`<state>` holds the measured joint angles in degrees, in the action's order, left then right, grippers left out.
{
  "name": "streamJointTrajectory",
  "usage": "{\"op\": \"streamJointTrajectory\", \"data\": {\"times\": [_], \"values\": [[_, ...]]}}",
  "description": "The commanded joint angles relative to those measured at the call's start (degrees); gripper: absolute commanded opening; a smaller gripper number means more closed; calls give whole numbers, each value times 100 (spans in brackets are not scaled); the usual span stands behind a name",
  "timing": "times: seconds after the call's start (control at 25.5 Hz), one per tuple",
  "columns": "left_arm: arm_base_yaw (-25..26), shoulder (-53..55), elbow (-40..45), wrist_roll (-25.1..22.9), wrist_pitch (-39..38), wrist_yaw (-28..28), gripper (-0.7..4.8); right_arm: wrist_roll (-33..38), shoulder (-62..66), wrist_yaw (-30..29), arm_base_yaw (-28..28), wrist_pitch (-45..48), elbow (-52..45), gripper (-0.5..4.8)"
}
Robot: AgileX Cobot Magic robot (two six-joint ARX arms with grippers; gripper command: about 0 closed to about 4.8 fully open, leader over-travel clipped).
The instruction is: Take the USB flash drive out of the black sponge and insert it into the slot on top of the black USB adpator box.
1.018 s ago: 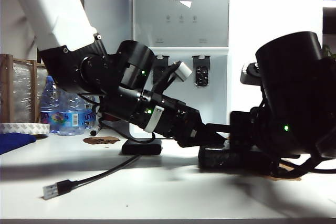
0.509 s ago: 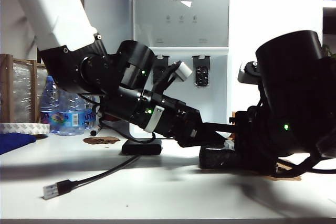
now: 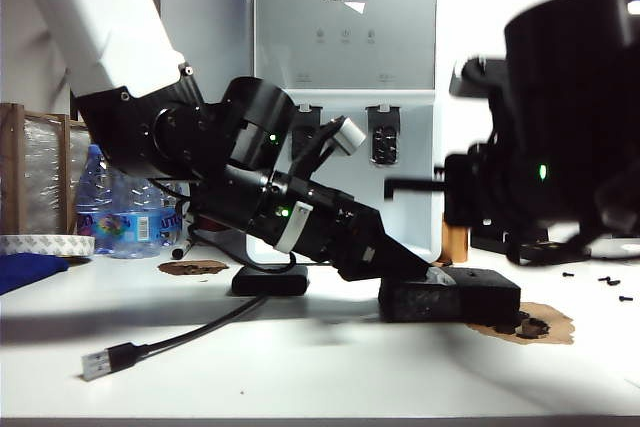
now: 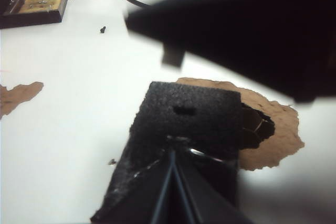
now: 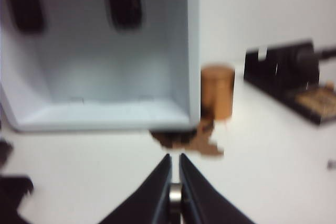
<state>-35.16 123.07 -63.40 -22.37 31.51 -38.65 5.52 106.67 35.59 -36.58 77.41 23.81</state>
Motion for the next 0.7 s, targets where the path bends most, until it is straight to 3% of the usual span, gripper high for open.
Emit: {"op": "streamJointTrajectory", "data": {"times": [0.04, 0.16, 0.31, 0.43, 0.55, 0.63, 0.7], "values": [[-15, 9, 9, 258, 282, 9, -4, -448, -404, 22, 11, 122, 0, -1], [15, -52, 9, 879, 1209, 17, -4, -625, -798, 17, 11, 120, 0, -1], [107, -251, 7, 2079, 2787, 162, -4, -741, -1307, -63, 31, 114, 0, -1], [190, -553, 7, 2610, 3248, 166, -4, -881, -1672, -612, 138, 15, 0, -1], [365, -1034, 7, 2632, 2999, 205, -4, -656, -2048, -2072, 531, -317, 2, -1], [544, -1394, 7, 2636, 2618, 181, -4, -28, -2271, -3182, 894, -597, 11, -1], [1005, -2131, 7, 2627, 1539, -225, -4, 750, -2514, -5342, 1716, -811, 105, -1]]}}
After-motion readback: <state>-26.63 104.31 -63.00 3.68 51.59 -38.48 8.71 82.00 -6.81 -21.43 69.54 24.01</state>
